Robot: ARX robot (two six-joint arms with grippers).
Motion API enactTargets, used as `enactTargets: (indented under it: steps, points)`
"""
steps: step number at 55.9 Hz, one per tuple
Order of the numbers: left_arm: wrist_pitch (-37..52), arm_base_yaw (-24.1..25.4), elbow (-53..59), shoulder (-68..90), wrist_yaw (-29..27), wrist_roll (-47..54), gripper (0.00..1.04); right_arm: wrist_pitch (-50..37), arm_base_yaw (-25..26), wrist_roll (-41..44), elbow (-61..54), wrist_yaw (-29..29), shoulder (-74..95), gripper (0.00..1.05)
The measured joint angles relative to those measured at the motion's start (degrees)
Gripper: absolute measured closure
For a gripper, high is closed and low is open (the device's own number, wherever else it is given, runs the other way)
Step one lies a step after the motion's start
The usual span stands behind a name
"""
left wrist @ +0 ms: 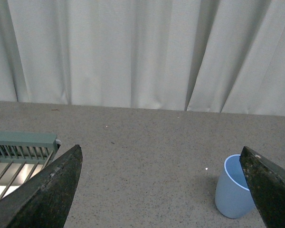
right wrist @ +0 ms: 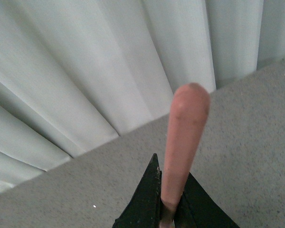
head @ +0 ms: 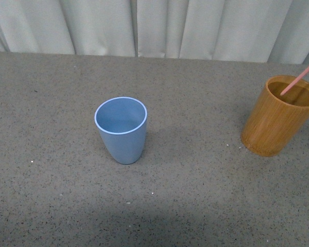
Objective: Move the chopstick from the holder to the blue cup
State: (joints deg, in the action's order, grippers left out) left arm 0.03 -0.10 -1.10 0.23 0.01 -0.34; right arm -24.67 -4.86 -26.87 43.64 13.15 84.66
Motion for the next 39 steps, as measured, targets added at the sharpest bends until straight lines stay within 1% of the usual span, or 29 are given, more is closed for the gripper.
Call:
enactTargets:
  steps: [9,15,23,28,39]
  points:
    - [0.0,0.0,0.0,0.0,0.0,0.0,0.07,2.2,0.7,0.4,1.0,-1.7,-7.1,1.02]
    - [0.0,0.0,0.0,0.0,0.0,0.0,0.07,2.3,-0.1,-1.1,1.0,-2.7,-10.5,1.02]
    - [0.0,0.0,0.0,0.0,0.0,0.0,0.07,-1.1,-5.9,-5.2,-1.7,-3.2,-11.6,1.02]
    - [0.0,0.0,0.0,0.0,0.0,0.0,0.07,-4.4,-10.7,-8.1,-3.6,-3.1,-9.1,1.02]
    - [0.0,0.0,0.0,0.0,0.0,0.0,0.07,-9.7,-17.2,-12.2,-4.9,-2.9,-2.2,1.02]
